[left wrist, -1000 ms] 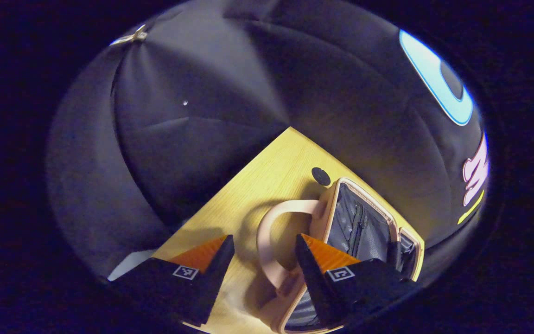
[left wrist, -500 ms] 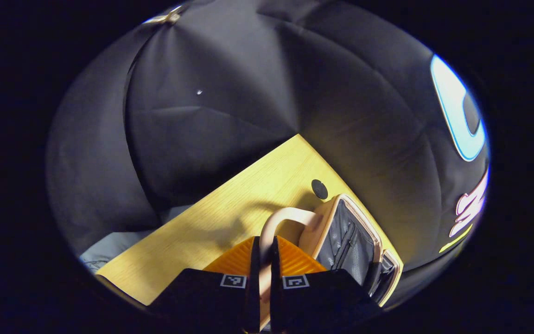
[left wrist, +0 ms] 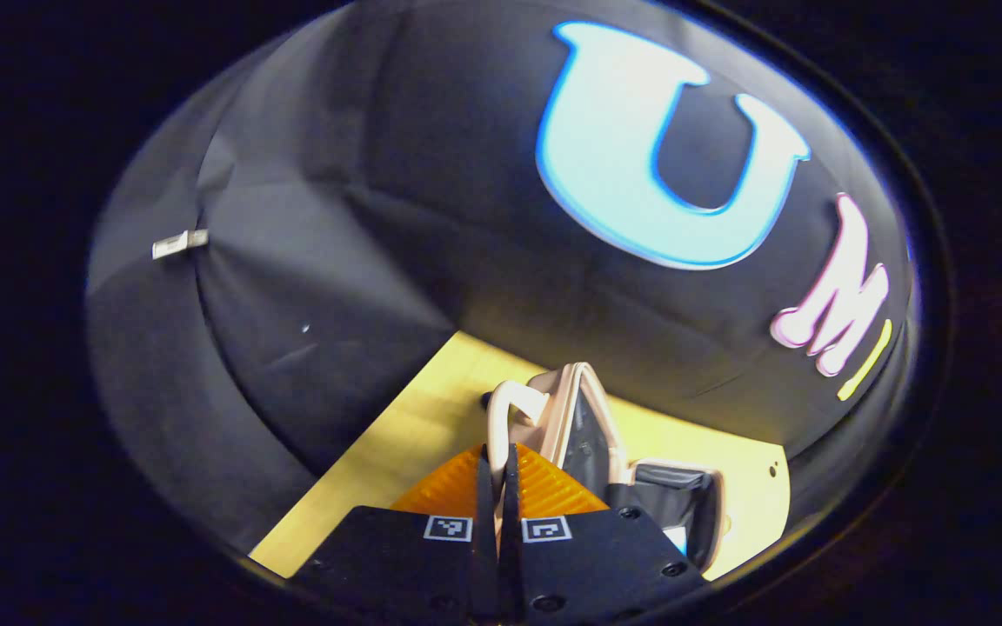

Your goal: First open the suitcase, pack the skin care products into it, and then close the suitcase.

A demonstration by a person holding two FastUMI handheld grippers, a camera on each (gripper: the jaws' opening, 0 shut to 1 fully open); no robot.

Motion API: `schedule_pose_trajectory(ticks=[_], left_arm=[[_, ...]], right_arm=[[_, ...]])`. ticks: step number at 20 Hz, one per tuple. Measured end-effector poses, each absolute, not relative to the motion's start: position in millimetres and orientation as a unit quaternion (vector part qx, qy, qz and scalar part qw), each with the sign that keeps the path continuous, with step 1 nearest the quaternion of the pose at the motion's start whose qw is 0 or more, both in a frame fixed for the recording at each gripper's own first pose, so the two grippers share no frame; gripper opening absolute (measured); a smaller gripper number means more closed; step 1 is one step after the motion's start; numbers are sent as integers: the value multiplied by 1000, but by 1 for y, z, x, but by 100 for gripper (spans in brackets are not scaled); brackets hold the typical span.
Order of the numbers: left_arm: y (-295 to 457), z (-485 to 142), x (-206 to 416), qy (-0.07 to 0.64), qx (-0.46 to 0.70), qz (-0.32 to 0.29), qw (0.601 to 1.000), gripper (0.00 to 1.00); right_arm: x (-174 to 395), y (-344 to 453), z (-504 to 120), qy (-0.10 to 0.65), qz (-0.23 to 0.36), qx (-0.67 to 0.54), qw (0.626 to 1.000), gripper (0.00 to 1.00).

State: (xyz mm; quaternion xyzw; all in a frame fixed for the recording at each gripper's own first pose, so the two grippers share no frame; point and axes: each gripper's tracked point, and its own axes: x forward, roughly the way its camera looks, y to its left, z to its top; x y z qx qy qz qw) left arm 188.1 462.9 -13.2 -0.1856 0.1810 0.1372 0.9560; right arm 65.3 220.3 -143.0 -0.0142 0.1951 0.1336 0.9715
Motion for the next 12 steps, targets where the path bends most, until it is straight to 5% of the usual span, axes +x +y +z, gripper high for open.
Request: schedule_pose_trajectory(ticks=[7,12], left_arm=[[301,45,199,161,-120,66,977,6],[166,27,215,195,-156,3,968,6]], right_arm=[[59,173,-109,176,121,7,977,95],[60,143,-95,167,129,25,977,95]])
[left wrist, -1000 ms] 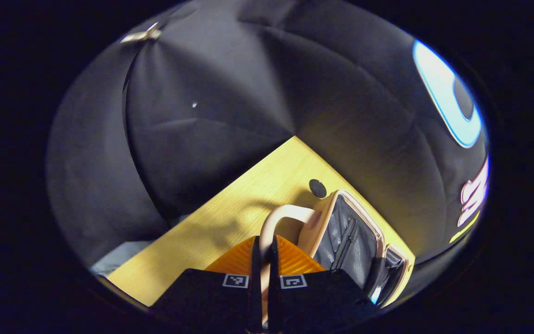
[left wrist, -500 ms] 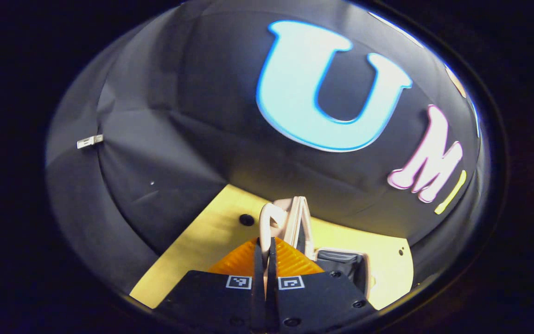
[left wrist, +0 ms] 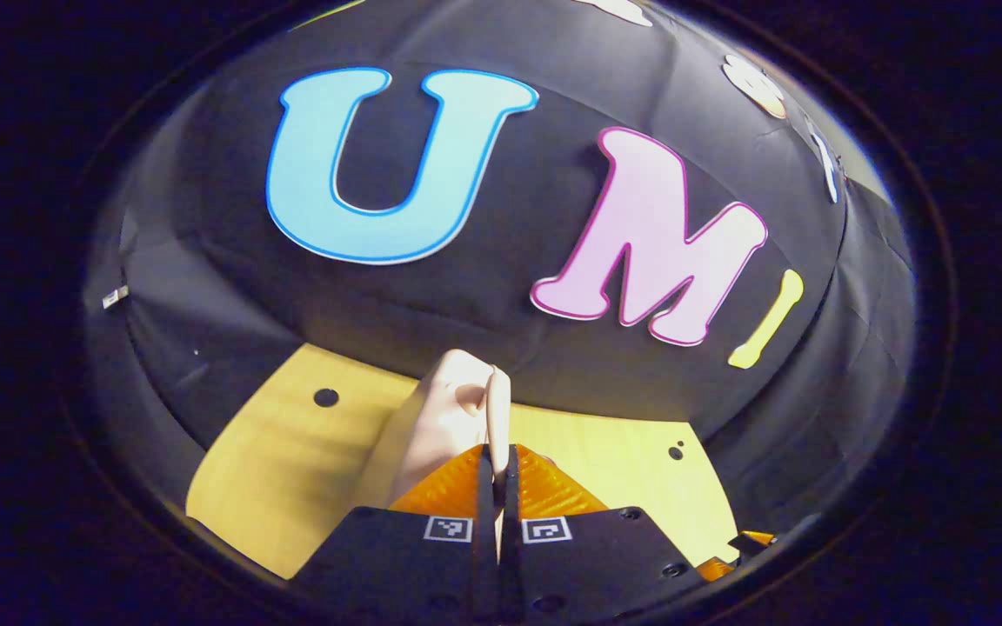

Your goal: First open the suitcase, pack the skin care products into it, and then close the suitcase.

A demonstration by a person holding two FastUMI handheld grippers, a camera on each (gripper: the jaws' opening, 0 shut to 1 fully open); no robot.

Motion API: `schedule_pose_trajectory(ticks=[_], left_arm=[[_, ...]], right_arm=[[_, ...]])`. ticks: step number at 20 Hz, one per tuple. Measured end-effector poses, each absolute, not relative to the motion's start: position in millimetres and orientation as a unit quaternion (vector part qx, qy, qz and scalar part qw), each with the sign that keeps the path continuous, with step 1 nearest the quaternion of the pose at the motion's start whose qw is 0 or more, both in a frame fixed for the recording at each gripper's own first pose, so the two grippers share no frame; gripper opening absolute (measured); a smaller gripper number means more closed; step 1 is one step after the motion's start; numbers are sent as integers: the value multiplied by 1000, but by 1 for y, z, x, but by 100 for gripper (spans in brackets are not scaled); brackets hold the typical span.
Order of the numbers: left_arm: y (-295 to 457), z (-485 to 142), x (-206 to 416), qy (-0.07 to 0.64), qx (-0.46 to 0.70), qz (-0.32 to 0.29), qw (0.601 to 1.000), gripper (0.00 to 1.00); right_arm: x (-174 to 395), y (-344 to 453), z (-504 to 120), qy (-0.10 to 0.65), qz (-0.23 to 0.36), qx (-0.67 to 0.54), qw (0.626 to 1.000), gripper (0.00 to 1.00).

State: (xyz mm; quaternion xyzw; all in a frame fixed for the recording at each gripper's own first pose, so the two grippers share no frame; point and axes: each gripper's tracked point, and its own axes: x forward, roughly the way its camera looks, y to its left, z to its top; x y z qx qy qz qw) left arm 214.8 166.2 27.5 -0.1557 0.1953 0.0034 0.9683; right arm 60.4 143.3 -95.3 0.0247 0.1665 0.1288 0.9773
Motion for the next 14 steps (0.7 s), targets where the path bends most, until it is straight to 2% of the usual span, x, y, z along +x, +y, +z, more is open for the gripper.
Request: schedule_pose_trajectory(ticks=[3,4,5,6,7,8,9,14], left_arm=[[105,-17,233,225,-146,-20,963,6],[86,-33,238,239,-150,-28,959,6],[68,-51,242,256,-152,-35,954,6],[56,-68,243,272,-149,-39,950,6],[48,-85,245,288,-143,-42,946,6],[42,-103,247,304,-137,-42,942,7],[35,-119,251,322,-131,-40,937,7],[15,-156,259,360,-83,-32,928,7]], right_arm=[[69,124,-99,164,131,24,977,96],[70,116,-99,166,131,23,977,88],[71,110,-100,169,132,24,977,88],[71,103,-100,171,131,25,976,96],[71,96,-100,172,128,24,976,88],[72,87,-102,173,125,21,977,88],[72,79,-103,174,120,18,977,96],[69,37,-106,178,79,28,980,96]])
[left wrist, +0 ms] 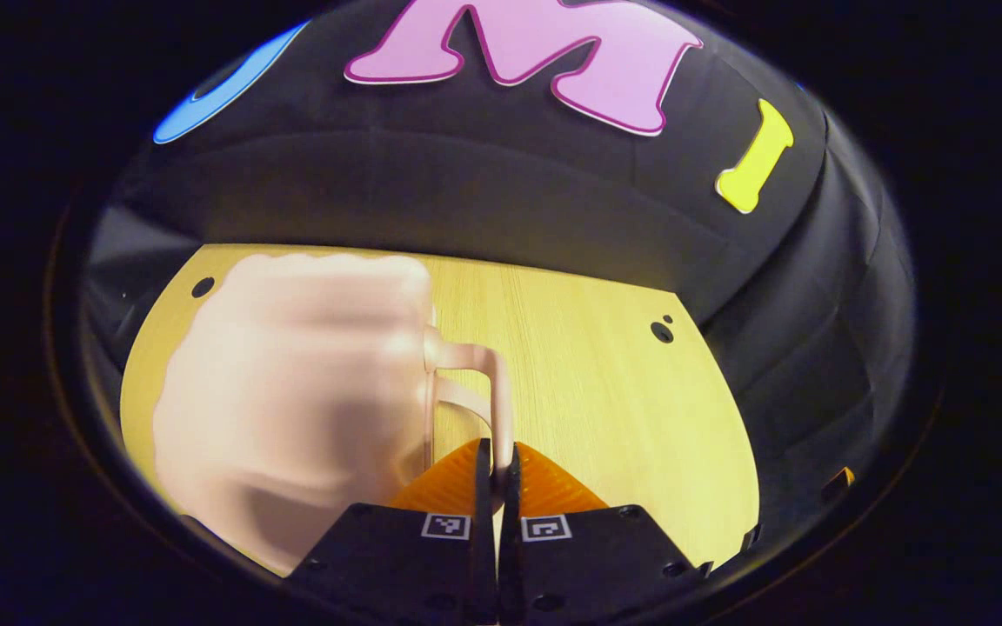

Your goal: First open the suitcase, pack the skin care products into it, and then close the suitcase.

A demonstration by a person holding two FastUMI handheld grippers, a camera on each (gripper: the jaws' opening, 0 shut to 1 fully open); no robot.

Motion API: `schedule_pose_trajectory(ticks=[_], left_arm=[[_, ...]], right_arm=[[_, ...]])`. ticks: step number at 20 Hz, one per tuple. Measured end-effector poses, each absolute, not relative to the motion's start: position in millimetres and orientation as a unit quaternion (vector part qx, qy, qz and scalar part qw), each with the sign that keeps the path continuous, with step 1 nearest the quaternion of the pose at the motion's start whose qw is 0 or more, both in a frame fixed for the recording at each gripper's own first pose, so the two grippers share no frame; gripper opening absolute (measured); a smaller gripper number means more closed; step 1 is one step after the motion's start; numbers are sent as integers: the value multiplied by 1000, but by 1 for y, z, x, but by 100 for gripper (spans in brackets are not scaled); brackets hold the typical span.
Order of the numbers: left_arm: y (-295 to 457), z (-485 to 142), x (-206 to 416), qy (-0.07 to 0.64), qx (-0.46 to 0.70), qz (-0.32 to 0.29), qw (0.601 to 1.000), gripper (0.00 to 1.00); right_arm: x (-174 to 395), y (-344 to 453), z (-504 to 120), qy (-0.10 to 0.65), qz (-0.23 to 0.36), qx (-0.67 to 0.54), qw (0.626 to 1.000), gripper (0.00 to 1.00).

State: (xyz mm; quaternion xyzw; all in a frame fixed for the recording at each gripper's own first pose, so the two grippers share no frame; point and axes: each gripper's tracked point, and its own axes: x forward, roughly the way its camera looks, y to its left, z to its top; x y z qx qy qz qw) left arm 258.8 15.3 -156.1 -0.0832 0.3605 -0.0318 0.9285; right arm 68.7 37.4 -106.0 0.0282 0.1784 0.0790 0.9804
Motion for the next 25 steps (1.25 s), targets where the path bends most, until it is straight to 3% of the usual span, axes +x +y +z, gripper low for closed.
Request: schedule_pose_trajectory(ticks=[2,5,6,7,8,9,10,11,16,20,22,25], left_arm=[[9,-169,259,366,-74,-38,927,10],[-2,-172,263,359,-103,-39,927,34],[-4,-165,259,347,-117,-41,930,33],[-2,-152,255,329,-129,-45,934,53],[0,-137,248,305,-136,-49,941,59],[4,-119,238,275,-136,-54,950,74],[12,-100,229,244,-132,-55,959,76],[18,-77,217,212,-125,-53,968,97],[55,30,122,65,-57,-19,996,96],[72,81,32,-8,-45,-10,999,96],[85,90,0,-31,-21,10,999,96],[109,73,-49,-9,-5,51,999,96]], right_arm=[[66,27,-109,184,68,32,980,96],[64,20,-109,188,60,30,980,96],[64,20,-104,184,59,30,981,96],[63,22,-100,181,59,29,981,96],[63,23,-98,178,60,27,982,96],[62,27,-96,175,62,24,982,96],[60,30,-96,179,64,22,982,96],[56,35,-96,183,67,24,980,96],[29,65,-58,152,76,32,985,96],[-10,88,-30,125,84,43,988,96],[-31,101,-18,112,91,48,988,96],[-58,115,-5,95,102,26,990,96]])
